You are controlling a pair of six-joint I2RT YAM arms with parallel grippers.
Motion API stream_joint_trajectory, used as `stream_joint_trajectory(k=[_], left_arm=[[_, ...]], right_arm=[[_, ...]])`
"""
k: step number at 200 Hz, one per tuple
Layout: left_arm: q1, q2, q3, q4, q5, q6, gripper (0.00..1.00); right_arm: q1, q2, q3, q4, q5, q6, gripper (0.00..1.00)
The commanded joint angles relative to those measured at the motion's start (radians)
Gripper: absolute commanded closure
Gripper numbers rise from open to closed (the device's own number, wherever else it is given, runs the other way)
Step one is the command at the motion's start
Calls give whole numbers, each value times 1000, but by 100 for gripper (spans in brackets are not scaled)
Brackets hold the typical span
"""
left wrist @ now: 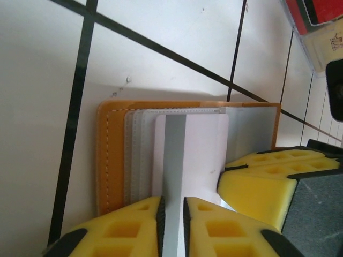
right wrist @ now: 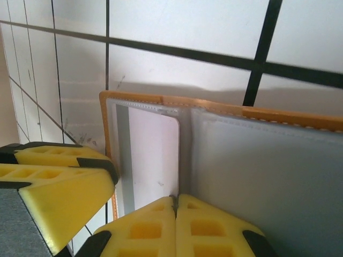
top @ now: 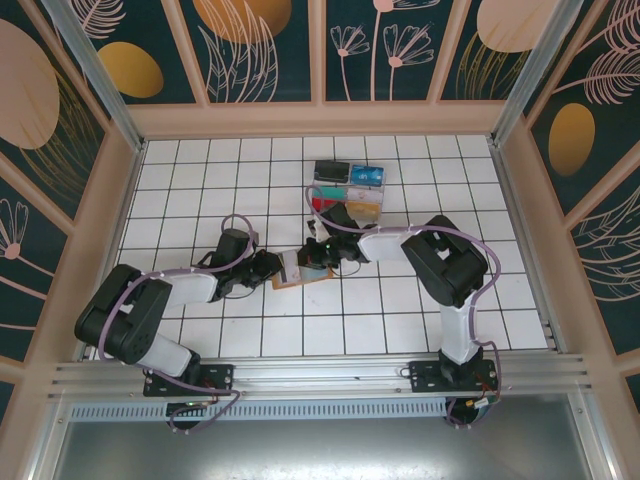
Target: Take the credit cards out of the card holder
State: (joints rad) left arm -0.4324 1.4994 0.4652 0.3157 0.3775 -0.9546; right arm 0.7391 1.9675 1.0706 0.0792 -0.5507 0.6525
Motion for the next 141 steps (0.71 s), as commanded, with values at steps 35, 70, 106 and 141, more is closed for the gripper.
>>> stream_joint_trajectory(k=[35, 70, 106, 141], left_arm=[[-6, -35, -22, -117, -46, 24, 77], [-6, -28, -1, -116, -37, 34, 81], [-6, -74, 58, -171, -41, 48, 81], [-6, -115, 81, -163, -20, 35, 81]], right_arm=[[-30, -92, -52, -55, -5, -67, 100], [-32, -71, -48, -44, -19, -61, 100], [-32, -31, -11, -84, -11, -40, 90], [-35, -30, -23, -78, -1, -22, 77]])
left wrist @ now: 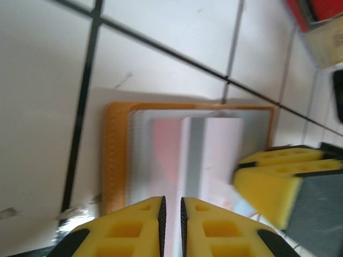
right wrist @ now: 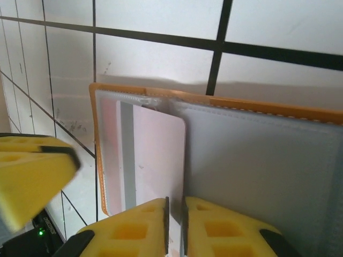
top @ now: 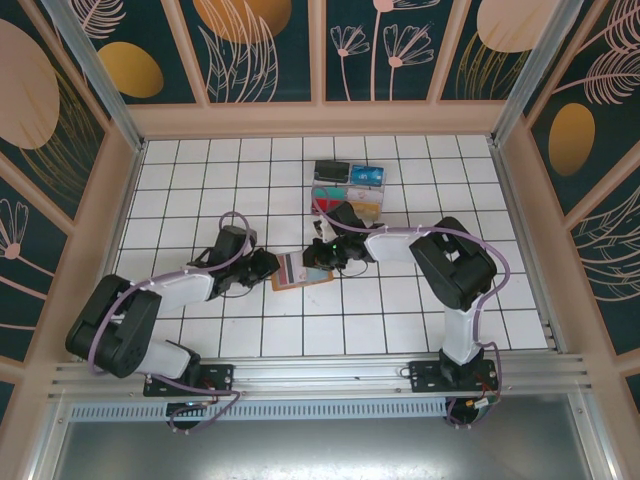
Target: Take the credit cards out of the card holder
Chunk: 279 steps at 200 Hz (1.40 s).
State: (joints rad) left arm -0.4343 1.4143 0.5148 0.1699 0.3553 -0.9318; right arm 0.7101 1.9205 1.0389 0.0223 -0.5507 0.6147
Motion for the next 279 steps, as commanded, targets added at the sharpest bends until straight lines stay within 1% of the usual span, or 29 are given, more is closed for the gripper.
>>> stream_joint_trajectory(k=[1, 40, 75, 87, 123, 186, 197, 214, 254, 279], left_arm=[[-4, -30, 30, -15, 4, 10, 81], [-10, 31, 20, 63, 49, -12, 83], [-16, 100, 39, 82, 71, 6, 84], [-17, 121, 40, 79, 63, 11, 85], [-17, 159, 14, 49, -14, 20, 86], [-24, 192, -69, 95, -26, -10, 88], [-24, 190, -74, 94, -30, -9, 88], [-24, 182, -75, 84, -39, -9, 88], [-24, 172, -66, 68, -55, -5, 87], [-24, 163, -64, 62, -70, -6, 83]], right_arm=[[-6, 17, 8, -20, -1, 17, 77], [-17, 30, -3, 27, -58, 34, 74], [-18, 47, 7, 4, -42, 35, 73], [-18, 55, 12, -10, -35, 35, 73], [-18, 76, 14, -10, -26, 37, 73], [-18, 73, -1, 103, -104, 55, 74], [-19, 65, -5, 115, -100, 63, 76], [-21, 51, -10, 127, -90, 72, 81], [-37, -9, -26, 74, -3, 50, 100], [-51, -59, -44, 26, 45, 9, 100]])
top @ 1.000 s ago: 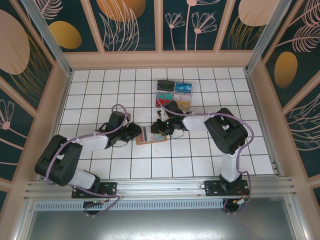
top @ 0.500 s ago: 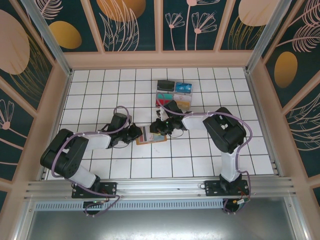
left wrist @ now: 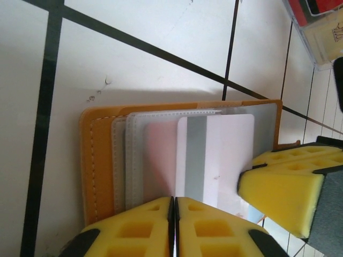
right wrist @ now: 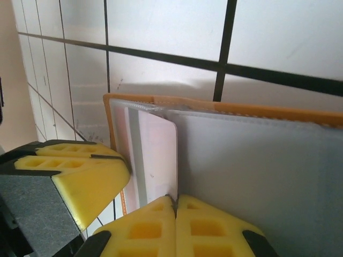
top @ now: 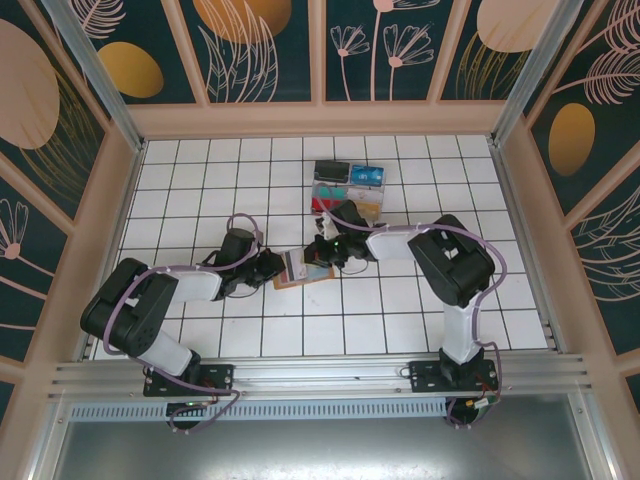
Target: Take the credit cards out of the card holder
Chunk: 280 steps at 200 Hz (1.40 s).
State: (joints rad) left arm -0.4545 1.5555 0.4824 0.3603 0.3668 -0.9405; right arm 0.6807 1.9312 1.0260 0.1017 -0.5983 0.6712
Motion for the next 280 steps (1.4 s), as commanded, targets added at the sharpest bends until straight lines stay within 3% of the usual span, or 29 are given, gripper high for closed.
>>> stream_joint_trajectory(k=[1, 63, 95, 188, 230, 280], left_arm=[[-4, 21, -32, -129, -82, 2, 83], [-4, -7, -12, -126, -86, 9, 79], [-4, -25, 7, -117, -83, -4, 66], [6, -223, 130, -199, -42, 61, 37], [36, -275, 164, -123, 135, 54, 28], [36, -215, 180, 136, 354, -19, 24]], right_arm=[[-22, -73, -32, -55, 94, -49, 100], [-60, -183, -85, -89, 141, -93, 100], [-70, -233, -98, -66, 113, -116, 100], [-169, -337, -169, 162, -164, -89, 100], [-192, -334, -136, 264, -260, -43, 100], [-205, -325, -82, 396, -450, 49, 100]])
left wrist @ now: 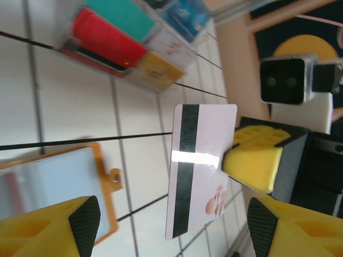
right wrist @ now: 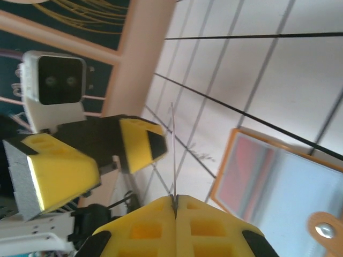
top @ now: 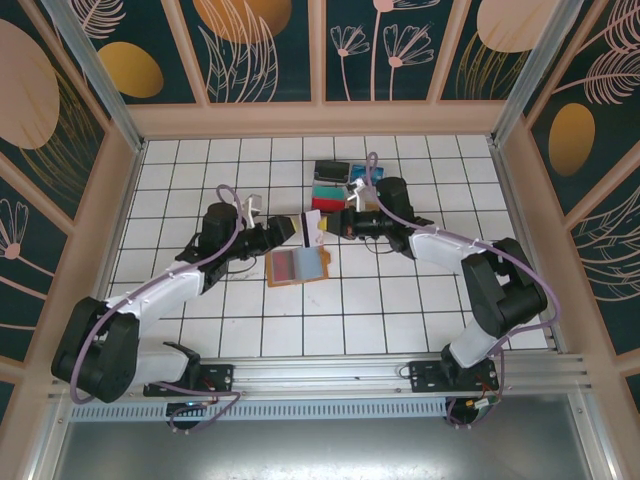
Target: Take the credit cards out of the card holder
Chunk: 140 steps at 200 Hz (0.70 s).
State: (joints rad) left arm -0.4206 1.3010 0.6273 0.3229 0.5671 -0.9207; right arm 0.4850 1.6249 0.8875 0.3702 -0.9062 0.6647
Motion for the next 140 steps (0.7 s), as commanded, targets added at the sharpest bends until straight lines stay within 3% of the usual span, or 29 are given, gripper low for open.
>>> stream_joint_trajectory(k=[1, 33, 66, 109, 140], left_arm=[[2, 41, 36, 178, 157, -40, 24], [2, 111, 81, 284, 225, -89, 33], [2, 116, 87, 428, 266, -152, 60], [3, 84, 59, 463, 267, -154, 77], [3, 79, 40, 529, 261, -193, 99]], right_arm=[[-9, -19, 57, 130, -145, 58, 100], [-9, -13, 78, 204, -203, 134, 100], [-13, -8, 90, 223, -218, 172, 100], [-37, -17, 80, 249, -217, 202, 100], [-43, -21, 69, 277, -221, 223, 100]])
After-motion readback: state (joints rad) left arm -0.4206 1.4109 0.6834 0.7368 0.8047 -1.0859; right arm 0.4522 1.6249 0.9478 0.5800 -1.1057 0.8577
